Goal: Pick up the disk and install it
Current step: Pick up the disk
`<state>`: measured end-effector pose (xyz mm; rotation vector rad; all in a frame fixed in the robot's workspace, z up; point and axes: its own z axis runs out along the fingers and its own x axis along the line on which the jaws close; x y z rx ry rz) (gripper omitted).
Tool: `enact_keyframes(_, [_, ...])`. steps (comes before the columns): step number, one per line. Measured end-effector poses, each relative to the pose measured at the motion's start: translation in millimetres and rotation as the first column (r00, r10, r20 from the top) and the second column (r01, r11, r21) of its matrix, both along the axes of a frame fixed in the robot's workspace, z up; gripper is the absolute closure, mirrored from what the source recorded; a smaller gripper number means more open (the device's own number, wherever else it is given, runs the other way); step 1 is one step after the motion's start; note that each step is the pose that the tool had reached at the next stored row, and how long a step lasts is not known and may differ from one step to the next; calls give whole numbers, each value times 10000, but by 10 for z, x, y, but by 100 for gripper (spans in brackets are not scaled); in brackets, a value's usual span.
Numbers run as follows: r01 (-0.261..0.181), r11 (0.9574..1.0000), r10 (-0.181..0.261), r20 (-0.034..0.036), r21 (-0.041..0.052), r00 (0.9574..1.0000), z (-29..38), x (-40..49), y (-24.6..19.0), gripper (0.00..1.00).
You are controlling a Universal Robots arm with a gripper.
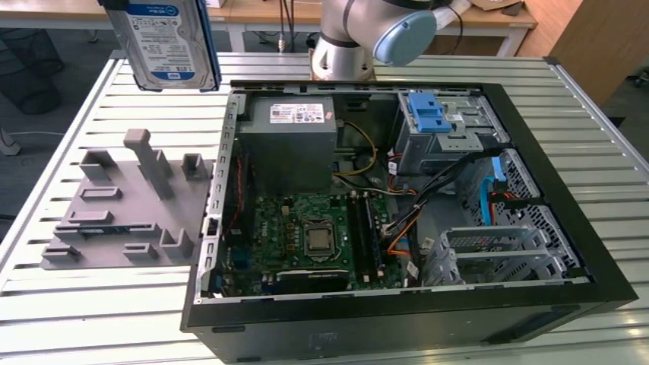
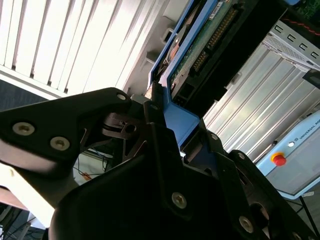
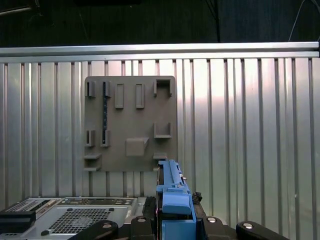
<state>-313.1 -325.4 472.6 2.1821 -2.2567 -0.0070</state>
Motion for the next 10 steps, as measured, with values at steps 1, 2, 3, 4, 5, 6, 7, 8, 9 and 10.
enact_keyframes(1, [0, 10000, 0, 0, 0, 10000, 0, 3, 0, 64])
enact_keyframes(2, [0, 10000, 0, 0, 0, 10000, 0, 6, 0, 64])
enact_keyframes(3, [0, 10000, 0, 0, 0, 10000, 0, 9, 0, 64])
enact_keyframes(4, [0, 10000, 0, 0, 0, 10000, 0, 12, 0, 64])
enact_keyframes(5, [0, 10000, 0, -1, -1, 10000, 0, 16, 0, 64])
enact_keyframes(6, [0, 10000, 0, -1, -1, 10000, 0, 19, 0, 64])
enact_keyframes(7, [0, 10000, 0, 0, 0, 10000, 0, 22, 0, 64])
enact_keyframes(8, [0, 10000, 0, 0, 0, 10000, 0, 25, 0, 64])
enact_keyframes(9, [0, 10000, 0, 0, 0, 10000, 0, 28, 0, 64])
enact_keyframes(10, [0, 10000, 0, 0, 0, 10000, 0, 31, 0, 64])
